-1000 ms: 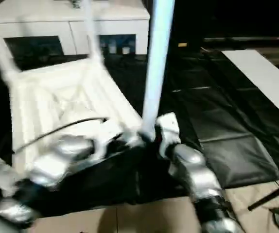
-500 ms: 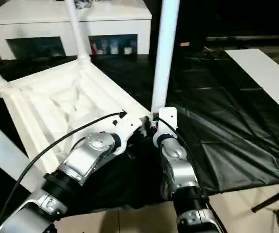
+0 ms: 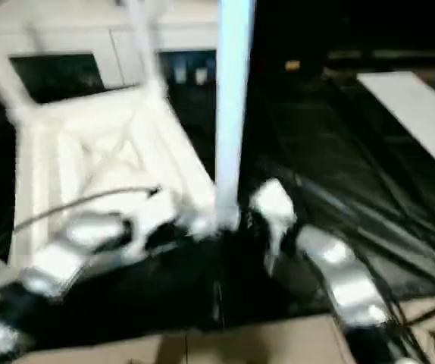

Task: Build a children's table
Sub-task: Rotate leg to tighten

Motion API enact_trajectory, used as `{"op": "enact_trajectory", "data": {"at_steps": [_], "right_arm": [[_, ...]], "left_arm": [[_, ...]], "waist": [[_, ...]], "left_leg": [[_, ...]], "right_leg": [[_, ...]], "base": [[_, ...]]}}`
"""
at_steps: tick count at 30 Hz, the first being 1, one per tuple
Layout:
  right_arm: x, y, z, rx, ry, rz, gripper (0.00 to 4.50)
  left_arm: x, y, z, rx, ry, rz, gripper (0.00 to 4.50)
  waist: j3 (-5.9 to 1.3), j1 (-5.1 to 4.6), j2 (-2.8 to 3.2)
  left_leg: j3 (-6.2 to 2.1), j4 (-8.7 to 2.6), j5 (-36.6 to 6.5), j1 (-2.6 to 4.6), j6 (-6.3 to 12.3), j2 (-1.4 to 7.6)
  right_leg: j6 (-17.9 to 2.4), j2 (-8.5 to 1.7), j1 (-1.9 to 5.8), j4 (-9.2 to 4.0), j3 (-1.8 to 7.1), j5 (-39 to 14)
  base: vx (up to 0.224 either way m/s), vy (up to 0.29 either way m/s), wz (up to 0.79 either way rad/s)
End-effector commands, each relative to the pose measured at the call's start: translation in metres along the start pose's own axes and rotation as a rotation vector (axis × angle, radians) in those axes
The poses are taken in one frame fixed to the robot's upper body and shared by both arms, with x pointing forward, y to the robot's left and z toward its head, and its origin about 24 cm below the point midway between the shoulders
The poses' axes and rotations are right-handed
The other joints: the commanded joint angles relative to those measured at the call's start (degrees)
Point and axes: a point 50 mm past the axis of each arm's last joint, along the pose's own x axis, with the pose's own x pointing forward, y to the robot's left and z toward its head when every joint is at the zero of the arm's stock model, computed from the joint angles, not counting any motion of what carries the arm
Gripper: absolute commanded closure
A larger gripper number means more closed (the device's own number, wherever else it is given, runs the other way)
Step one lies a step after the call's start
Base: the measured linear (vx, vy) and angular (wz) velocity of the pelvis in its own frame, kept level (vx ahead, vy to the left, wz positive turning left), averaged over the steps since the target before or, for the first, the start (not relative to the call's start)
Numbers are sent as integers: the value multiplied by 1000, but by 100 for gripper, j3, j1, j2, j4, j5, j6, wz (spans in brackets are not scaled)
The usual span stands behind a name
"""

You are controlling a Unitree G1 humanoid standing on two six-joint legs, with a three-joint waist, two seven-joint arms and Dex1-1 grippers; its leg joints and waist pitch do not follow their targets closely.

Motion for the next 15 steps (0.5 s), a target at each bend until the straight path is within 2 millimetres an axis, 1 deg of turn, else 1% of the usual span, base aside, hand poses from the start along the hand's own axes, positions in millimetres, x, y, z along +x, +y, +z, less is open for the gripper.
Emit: {"op": "enact_trajectory", "data": {"at_steps": [1, 3, 4, 5, 6, 7, 8, 10, 12, 13, 15], "right_arm": [[-1, 3, 6, -13, -11, 66, 47], [-1, 3, 6, -10, -10, 78, 47], [-1, 3, 6, -7, -5, 90, 47], [0, 2, 7, -8, 2, 95, 47], [0, 1, 7, -8, 12, 105, 47], [1, 1, 6, -11, 17, 111, 47], [1, 1, 6, -13, 22, 111, 63], [1, 0, 5, -11, 28, 114, 81], [0, 0, 4, -3, 41, 129, 85], [-1, 0, 3, 0, 44, 137, 98], [-2, 0, 3, 3, 47, 145, 122]], "left_arm": [[16, -26, -11, -43, 49, -206, 450], [15, -27, -10, -55, 41, -221, 450], [13, -28, -10, -54, 44, -235, 450], [12, -28, -10, -51, 50, -234, 450], [11, -27, -11, -45, 56, -225, 450], [11, -27, -11, -45, 54, -222, 450], [10, -27, -11, -45, 54, -222, 450], [10, -26, -12, -44, 55, -215, 450], [8, -26, -12, -46, 58, -222, 450], [7, -26, -12, -47, 59, -222, 450], [6, -26, -12, -48, 60, -224, 450]], "waist": [[-284, -4, -20], [-270, 26, -22], [-261, 39, -24], [-257, 39, -59], [-248, 31, -54], [-251, 24, -73], [-242, 23, -67], [-243, 25, -78], [-261, 27, -77], [-264, 26, -78], [-280, 34, -71]], "left_leg": [[-58, -324, -835, 94, 642, 302], [-49, -336, -838, 100, 636, 311], [-49, -347, -924, 94, 574, 313], [-58, -364, -1029, 81, 506, 314], [-60, -375, -1135, 80, 442, 310], [-55, -375, -1182, 86, 411, 311], [-58, -381, -1226, 87, 357, 310], [-51, -376, -1261, 97, 311, 305], [-54, -359, -1096, 89, 331, 297], [-53, -353, -1043, 87, 348, 295], [-50, -327, -840, 89, 430, 293]], "right_leg": [[-1692, -239, 204, -304, 205, 439], [-1720, -248, 205, -307, 209, 342], [-1702, -258, 213, -314, 210, 154], [-1647, -271, 233, -321, 210, -95], [-1573, -275, 228, -344, 213, -338], [-1545, -279, 223, -355, 218, -428], [-1494, -287, 221, -369, 225, -573], [-1439, -285, 211, -383, 234, -674], [-1439, -281, 225, -354, 231, -474], [-1450, -279, 226, -348, 231, -401], [-1514, -275, 232, -317, 226, -88]], "base": [[0, 0, 0], [0, 0, 0], [0, 0, 0], [0, 0, 0], [0, 0, 0], [0, 0, 0], [0, 0, 0], [0, 0, 0], [0, 0, 0], [0, 0, 0], [0, 0, 0]]}}
